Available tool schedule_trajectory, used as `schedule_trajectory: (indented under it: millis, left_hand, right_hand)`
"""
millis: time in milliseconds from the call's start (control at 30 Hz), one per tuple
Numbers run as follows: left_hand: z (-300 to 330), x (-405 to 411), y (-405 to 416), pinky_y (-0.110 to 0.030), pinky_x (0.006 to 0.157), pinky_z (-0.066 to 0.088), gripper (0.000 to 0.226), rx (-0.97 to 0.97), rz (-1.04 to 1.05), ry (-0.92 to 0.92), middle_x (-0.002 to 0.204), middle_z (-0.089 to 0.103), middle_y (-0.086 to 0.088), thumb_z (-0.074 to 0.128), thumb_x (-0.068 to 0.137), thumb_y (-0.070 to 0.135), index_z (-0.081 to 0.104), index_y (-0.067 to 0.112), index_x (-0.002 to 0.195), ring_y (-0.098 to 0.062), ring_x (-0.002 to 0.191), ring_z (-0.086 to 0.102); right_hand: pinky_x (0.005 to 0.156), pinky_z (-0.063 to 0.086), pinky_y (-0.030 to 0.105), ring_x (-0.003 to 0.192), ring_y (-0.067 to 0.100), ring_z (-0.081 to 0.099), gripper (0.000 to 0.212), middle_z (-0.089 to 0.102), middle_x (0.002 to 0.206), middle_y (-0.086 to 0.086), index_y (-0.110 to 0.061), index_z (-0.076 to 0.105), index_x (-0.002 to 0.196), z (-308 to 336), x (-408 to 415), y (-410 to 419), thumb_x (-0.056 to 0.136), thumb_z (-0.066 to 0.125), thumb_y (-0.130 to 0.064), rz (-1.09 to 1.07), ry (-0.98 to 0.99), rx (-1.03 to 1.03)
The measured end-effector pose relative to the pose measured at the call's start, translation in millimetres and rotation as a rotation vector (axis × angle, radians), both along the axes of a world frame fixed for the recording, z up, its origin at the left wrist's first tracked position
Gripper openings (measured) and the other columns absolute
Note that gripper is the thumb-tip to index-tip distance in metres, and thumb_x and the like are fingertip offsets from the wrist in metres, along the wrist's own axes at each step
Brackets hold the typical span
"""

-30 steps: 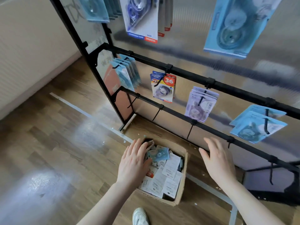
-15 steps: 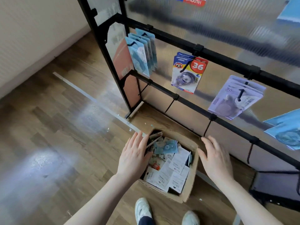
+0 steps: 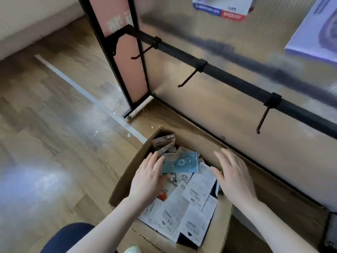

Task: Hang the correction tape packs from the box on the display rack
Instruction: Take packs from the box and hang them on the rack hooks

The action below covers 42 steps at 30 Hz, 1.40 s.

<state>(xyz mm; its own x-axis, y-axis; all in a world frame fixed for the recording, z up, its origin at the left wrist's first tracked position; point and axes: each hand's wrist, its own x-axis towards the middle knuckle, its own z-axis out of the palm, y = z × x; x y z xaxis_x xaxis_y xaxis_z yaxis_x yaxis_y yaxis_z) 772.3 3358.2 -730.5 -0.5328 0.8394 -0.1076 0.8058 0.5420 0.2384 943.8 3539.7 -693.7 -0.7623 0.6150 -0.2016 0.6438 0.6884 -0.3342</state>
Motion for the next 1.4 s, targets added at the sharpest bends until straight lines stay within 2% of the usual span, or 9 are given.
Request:
schedule_trajectory:
  millis: [167,267,367,467,667,867,1033,1167,1400]
  left_hand:
    - [-91,-6,39,-0.041,0.086,0.054,0.049,0.035,-0.151,0.027,0.126,0.062,-0.013,0.051,0.086,0.039,0.06,0.01,0.124,-0.031,0.112,0.063]
    - [-121,-4,60,-0.041,0.084,0.054,0.059,-0.026,-0.112,-0.015,0.129,0.059,-0.012,0.032,0.09,0.048,0.057,0.011,0.128,-0.032,0.113,0.06]
    - [-128,-3,62,-0.038,0.097,0.043,0.05,-0.125,0.06,-0.149,0.141,0.045,-0.01,0.037,0.098,0.046,0.047,0.015,0.136,-0.029,0.126,0.045]
    - [-127,3,53,-0.04,0.091,0.045,0.043,-0.094,0.217,-0.138,0.132,0.049,-0.015,0.047,0.096,0.043,0.056,0.009,0.119,-0.033,0.118,0.047]
    - [-123,12,62,-0.04,0.107,0.032,0.07,-0.184,0.354,-0.053,0.147,0.034,-0.017,0.04,0.093,0.058,0.036,0.006,0.14,-0.033,0.135,0.033]
    - [-124,8,84,-0.045,0.11,0.028,0.085,-0.383,0.393,-0.015,0.14,0.046,-0.016,0.025,0.089,0.072,0.043,0.003,0.135,-0.033,0.131,0.036]
    - [-126,8,95,-0.047,0.113,0.022,0.094,-0.442,0.408,-0.012,0.143,0.043,-0.018,0.03,0.087,0.074,0.033,-0.003,0.141,-0.035,0.134,0.032]
    - [-128,1,99,-0.047,0.111,0.024,0.114,-0.383,0.5,-0.121,0.143,0.039,-0.022,0.052,0.069,0.082,0.029,-0.003,0.142,-0.037,0.133,0.034]
    - [-121,8,83,-0.04,0.097,0.038,0.089,0.096,0.651,-0.363,0.121,0.05,-0.013,0.085,0.055,0.053,0.044,0.011,0.122,-0.031,0.117,0.044]
  right_hand:
    - [0.107,0.024,0.029,0.135,0.02,0.037,0.047,0.041,0.145,0.003,-0.018,0.045,0.138,-61,6,14,0.095,0.045,-0.038,0.052,0.131,0.084]
    - [0.101,0.032,0.03,0.125,0.022,0.049,0.048,0.052,0.136,0.005,-0.016,0.053,0.131,-80,15,20,0.093,0.039,-0.041,0.047,0.192,0.146]
    - [0.098,0.036,0.031,0.12,0.023,0.054,0.04,0.056,0.13,0.006,-0.014,0.056,0.127,-92,27,21,0.091,0.054,-0.032,0.022,0.177,0.167]
    - [0.094,0.04,0.029,0.115,0.021,0.058,0.039,0.059,0.125,0.003,-0.017,0.058,0.123,-95,34,19,0.086,0.064,-0.028,0.061,0.149,0.23]
    - [0.088,0.045,0.028,0.106,0.017,0.062,0.04,0.062,0.115,-0.001,-0.019,0.061,0.117,-103,35,24,0.079,0.072,-0.028,0.1,0.196,0.333]
    - [0.087,0.048,0.03,0.104,0.016,0.061,0.03,0.061,0.112,-0.003,-0.019,0.061,0.116,-108,39,25,0.091,0.052,-0.033,0.129,0.255,0.377]
    - [0.087,0.048,0.03,0.103,0.015,0.06,0.039,0.061,0.111,-0.004,-0.019,0.063,0.113,-109,40,25,0.089,0.037,-0.036,0.123,0.281,0.368]
    - [0.087,0.048,0.03,0.103,0.013,0.056,0.038,0.06,0.11,-0.004,-0.019,0.063,0.113,-113,38,26,0.09,0.037,-0.035,0.117,0.311,0.353]
    - [0.086,0.047,0.029,0.104,0.01,0.049,0.037,0.06,0.109,-0.004,-0.019,0.064,0.111,-115,39,26,0.09,0.038,-0.035,0.119,0.339,0.35]
